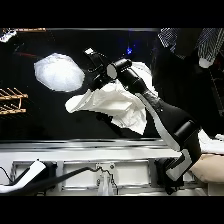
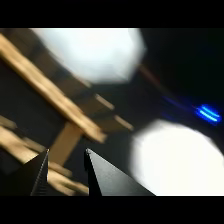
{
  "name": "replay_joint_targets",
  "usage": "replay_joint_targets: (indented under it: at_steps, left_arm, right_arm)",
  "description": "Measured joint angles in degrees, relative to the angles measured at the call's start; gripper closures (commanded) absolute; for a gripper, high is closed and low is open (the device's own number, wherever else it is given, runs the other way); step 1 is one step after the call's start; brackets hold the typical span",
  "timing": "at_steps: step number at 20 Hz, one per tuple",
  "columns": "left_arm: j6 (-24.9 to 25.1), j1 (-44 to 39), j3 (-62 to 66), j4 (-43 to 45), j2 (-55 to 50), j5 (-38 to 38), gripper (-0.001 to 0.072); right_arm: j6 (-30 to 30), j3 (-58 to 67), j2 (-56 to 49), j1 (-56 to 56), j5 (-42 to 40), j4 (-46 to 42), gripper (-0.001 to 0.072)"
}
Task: Fold the clothes and pants, and hang the long-sleeved shirts on hangers.
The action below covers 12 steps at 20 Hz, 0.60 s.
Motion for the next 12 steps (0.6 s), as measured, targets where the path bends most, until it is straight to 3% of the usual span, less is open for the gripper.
replay_joint_targets:
  at_steps: [6, 12]
  left_arm:
    - [1.5, -4.2, 10.2, 24.8, -10.3, 3.1, 0.0535]
    - [1.1, -6.4, 18.6, 35.2, -21.6, 1.4, 0.0535]
  right_arm:
    - [-1.1, 0.0, 0.0, 0.0, -0.2, 0.3, 0.0693]
    - [-1.5, 0.0, 0.0, 0.0, -0.2, 1.1, 0.0692]
